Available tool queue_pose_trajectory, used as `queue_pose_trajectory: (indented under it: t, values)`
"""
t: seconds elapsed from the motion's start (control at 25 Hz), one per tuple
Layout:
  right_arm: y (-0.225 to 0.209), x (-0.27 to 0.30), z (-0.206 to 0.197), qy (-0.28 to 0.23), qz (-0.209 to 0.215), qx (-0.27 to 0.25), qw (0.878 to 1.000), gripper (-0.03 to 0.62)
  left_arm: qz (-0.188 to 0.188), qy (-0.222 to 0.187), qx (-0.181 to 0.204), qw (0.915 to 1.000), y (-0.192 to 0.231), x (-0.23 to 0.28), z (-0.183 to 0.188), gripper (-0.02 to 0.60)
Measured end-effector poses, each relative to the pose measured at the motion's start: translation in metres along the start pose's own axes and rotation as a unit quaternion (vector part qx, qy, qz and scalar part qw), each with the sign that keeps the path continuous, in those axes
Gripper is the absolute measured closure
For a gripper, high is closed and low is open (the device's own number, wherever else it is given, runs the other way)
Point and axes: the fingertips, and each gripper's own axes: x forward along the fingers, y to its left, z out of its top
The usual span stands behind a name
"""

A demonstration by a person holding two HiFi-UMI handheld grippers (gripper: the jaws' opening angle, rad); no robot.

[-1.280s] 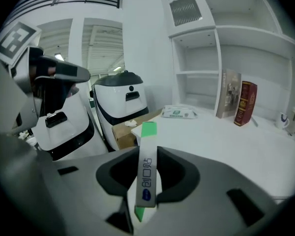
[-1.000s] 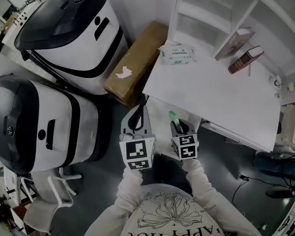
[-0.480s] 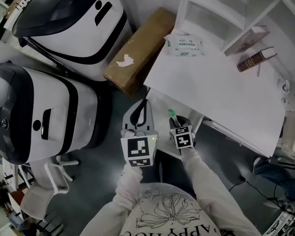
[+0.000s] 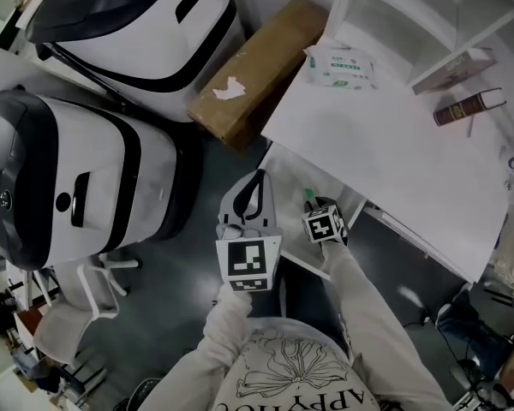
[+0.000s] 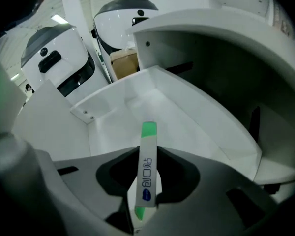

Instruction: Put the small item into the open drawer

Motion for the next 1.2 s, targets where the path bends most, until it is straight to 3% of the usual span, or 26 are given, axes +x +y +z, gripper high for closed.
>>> queue_pose_trajectory:
  t: [0.36,0.44,0.52,0.76,1.0,1.2]
  values:
    - [0.002,0.018,-0.006,0.021,0.005,-0.020,1.000,0.497,0.009,0.007,0.001,0.9999,0.011,0.000,-0.007,0.574]
    - [0.005,0.019,-0.004,0.015,0.013,-0.009,1.000,0.468,0.008,0.006,-0.002,0.9999,0.012,0.001,-0.006,0.574]
    - [0.004,0.015,0.006,-0.012,0.019,0.008,1.000,0.424,0.008,0.004,-0.004,1.0000,0.012,0.001,-0.005,0.574]
    - [-0.002,-0.036,0.055,-0.116,-0.006,0.006,0.993,0.410,0.008,-0.012,0.003,0.9999,0.012,-0.002,0.014,0.575]
    - [0.007,-0.133,0.111,-0.239,-0.024,0.002,0.971,0.513,0.005,-0.041,0.003,0.9991,0.006,-0.014,0.044,0.574]
    - [-0.002,-0.227,0.153,-0.352,-0.060,0.053,0.933,0.584,-0.002,-0.074,0.007,0.9972,-0.003,-0.028,0.075,0.574]
